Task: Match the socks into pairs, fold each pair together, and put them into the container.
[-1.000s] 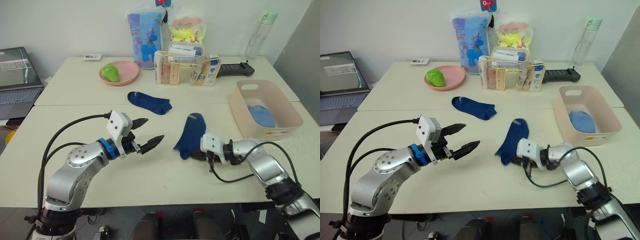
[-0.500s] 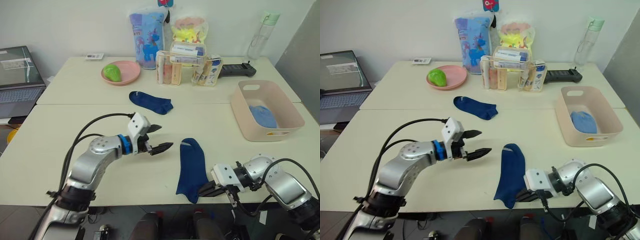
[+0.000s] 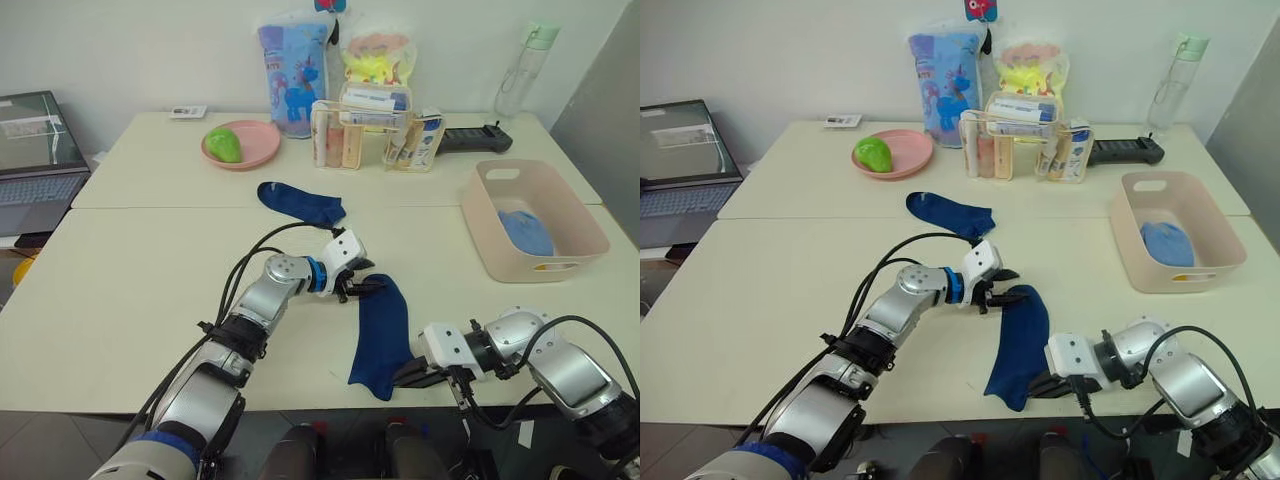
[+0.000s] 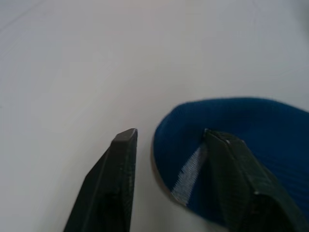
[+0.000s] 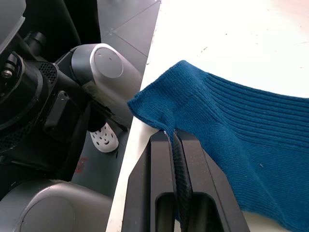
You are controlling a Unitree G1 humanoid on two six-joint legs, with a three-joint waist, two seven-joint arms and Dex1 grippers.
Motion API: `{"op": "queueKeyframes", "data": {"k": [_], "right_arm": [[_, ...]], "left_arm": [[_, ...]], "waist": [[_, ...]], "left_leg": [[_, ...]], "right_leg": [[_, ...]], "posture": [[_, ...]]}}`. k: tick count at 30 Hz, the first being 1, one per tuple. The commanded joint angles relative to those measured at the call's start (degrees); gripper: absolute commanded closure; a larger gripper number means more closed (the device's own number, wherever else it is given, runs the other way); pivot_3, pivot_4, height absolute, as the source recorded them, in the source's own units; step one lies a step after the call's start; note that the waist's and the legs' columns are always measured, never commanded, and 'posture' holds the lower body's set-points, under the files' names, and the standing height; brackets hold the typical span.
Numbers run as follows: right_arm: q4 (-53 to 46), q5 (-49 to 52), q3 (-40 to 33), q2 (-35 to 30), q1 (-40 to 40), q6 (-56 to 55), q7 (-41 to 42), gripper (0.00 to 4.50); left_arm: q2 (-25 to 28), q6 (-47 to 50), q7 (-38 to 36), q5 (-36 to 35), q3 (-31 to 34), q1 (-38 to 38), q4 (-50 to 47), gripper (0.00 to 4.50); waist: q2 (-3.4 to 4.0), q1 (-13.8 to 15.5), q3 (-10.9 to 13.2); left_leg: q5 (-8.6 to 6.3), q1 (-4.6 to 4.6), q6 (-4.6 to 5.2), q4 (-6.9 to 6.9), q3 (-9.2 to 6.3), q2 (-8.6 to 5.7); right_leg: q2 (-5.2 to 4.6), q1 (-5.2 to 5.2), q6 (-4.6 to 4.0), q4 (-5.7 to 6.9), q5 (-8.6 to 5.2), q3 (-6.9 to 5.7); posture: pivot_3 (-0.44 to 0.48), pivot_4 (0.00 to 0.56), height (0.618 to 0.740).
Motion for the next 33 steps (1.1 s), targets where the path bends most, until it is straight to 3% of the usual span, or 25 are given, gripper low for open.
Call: {"op": "queueKeyframes", "data": {"k": [1,4,11,20,26,32,33], "right_arm": [[-2.3,1.1,-1.8,-0.8,-0.1,-0.1,0.0,4.5],[-2.0,1.2,-1.9,-0.9,-0.2,-0.3,-0.1,4.5],[1.2,0.9,-2.8,0.4,-2.6,-2.3,-0.8,4.5],[12.6,-3.1,-4.0,2.4,-10.9,-8.3,-2.5,4.5],[16.4,-3.0,-3.7,4.2,-13.4,-10.0,-1.0,4.5],[17.5,-2.8,-4.3,5.0,-14.3,-10.0,-0.3,4.5],[17.5,-2.6,-4.4,5.0,-14.3,-9.4,-0.2,4.25]], "left_arm": [[0.0,-0.9,-2.2,1.4,-0.2,-0.5,0.7,3.58],[0.1,-1.3,-2.4,1.7,0.6,-0.1,0.7,4.47],[2.3,0.5,1.7,-0.1,6.0,2.4,-4.2,4.47],[10.8,17.9,7.9,-8.2,19.1,21.0,-32.9,4.47],[8.5,26.5,15.7,-12.1,22.4,31.1,-46.4,4.47],[7.5,26.0,19.2,-11.5,21.7,31.6,-47.3,4.47],[7.6,25.7,19.5,-11.2,21.4,31.3,-47.0,4.49]], "waist": [[0.0,0.0,0.0],[0.0,0.0,0.0],[0.0,-0.5,0.0],[0.01,-0.8,0.0],[0.01,-0.1,0.0],[0.01,-0.2,0.0],[0.01,-0.2,0.0]], "left_leg": [[0.0,0.01,0.0,0.01,0.0,-0.01],[0.0,0.01,0.0,0.01,0.0,-0.01],[0.0,0.02,0.0,0.01,0.01,0.0],[0.0,0.02,-0.01,0.0,0.01,0.03],[0.0,0.03,0.0,0.0,0.01,0.01],[0.0,0.05,0.0,0.0,0.02,0.02],[0.0,0.04,0.0,0.0,0.02,0.02]], "right_leg": [[0.0,0.02,0.0,-0.01,0.0,0.0],[0.0,0.02,0.0,0.0,0.0,0.01],[0.0,0.0,0.0,0.02,0.0,0.01],[0.02,-0.03,-0.01,0.01,0.0,0.04],[0.0,0.02,-0.01,-0.01,0.0,0.04],[0.01,0.01,-0.01,0.01,0.01,0.04],[0.0,0.02,-0.01,0.0,0.0,0.04]], "posture": [[0.0,0.15,0.74],[0.0,0.15,0.74],[0.0,0.15,0.74],[0.0,0.15,0.74],[0.0,0.15,0.74],[0.0,0.15,0.74],[0.0,0.15,0.74]]}}
